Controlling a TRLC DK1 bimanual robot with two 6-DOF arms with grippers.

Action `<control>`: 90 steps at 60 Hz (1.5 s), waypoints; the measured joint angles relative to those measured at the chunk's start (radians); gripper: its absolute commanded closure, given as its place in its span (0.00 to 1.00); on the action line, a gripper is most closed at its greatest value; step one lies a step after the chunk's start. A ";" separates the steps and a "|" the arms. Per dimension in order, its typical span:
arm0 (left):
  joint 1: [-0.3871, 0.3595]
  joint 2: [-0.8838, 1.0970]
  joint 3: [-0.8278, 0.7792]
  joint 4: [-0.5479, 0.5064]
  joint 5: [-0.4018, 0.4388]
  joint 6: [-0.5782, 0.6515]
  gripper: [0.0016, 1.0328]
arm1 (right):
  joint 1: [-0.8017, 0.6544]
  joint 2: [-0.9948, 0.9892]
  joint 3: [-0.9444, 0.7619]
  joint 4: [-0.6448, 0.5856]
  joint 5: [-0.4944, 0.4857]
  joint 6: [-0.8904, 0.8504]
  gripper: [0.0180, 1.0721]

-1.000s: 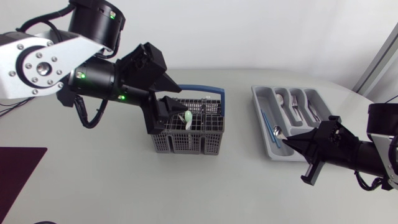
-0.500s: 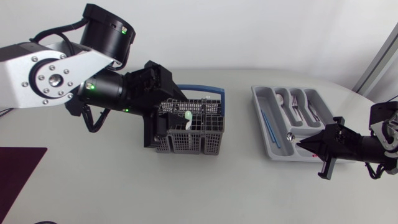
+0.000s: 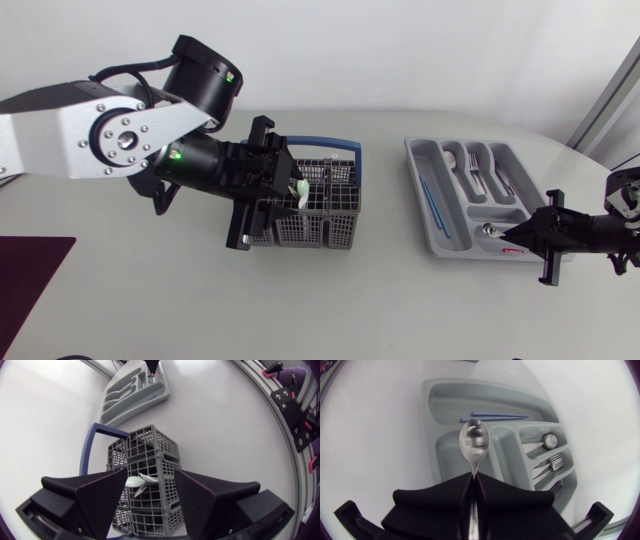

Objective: Unload the cutlery basket into the drawer organizer.

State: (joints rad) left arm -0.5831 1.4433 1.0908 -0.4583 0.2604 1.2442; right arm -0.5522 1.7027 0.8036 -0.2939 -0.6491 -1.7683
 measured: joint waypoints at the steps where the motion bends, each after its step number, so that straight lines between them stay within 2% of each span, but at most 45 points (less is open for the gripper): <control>1: -0.003 0.003 0.000 0.000 -0.008 0.011 0.25 | 0.000 0.004 0.000 -0.001 0.009 -0.012 0.94; 6: -0.010 0.011 0.000 0.001 -0.024 0.034 0.25 | 0.000 0.013 0.000 -0.003 0.031 -0.037 0.92; 10: -0.016 0.017 0.000 0.009 -0.039 0.059 0.25 | 0.000 0.022 0.000 -0.002 0.047 -0.050 0.72; 13: -0.023 0.018 0.000 0.013 -0.058 0.074 0.25 | 0.000 0.024 0.000 0.002 0.052 -0.051 0.63; 26: -0.035 0.018 0.000 0.039 -0.095 0.122 0.25 | 0.000 0.008 0.000 0.013 0.055 -0.050 0.51; 40: -0.045 0.036 0.000 0.058 -0.157 0.174 0.25 | 0.015 -0.132 -0.028 0.012 0.019 0.010 0.44; 51: -0.045 0.042 0.000 0.061 -0.171 0.203 0.25 | 0.071 -0.262 -0.115 0.013 -0.021 0.090 0.42; 68: -0.040 0.042 -0.037 0.146 -0.222 0.301 0.25 | 0.240 -0.447 -0.249 0.040 -0.043 0.295 0.39; 79: -0.030 0.043 -0.060 0.161 -0.230 0.341 0.25 | 0.365 -0.561 -0.278 0.051 -0.062 0.483 0.39; 86: -0.014 0.045 -0.068 0.208 -0.248 0.379 0.26 | 0.435 -0.620 -0.299 0.059 -0.064 0.565 0.39; 90: -0.007 0.045 -0.071 0.220 -0.252 0.397 0.38 | 0.466 -0.632 -0.312 0.097 -0.064 0.616 0.39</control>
State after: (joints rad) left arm -0.5903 1.4887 1.0199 -0.2379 0.0086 1.6409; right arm -0.0864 1.0702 0.4919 -0.1967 -0.7136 -1.1526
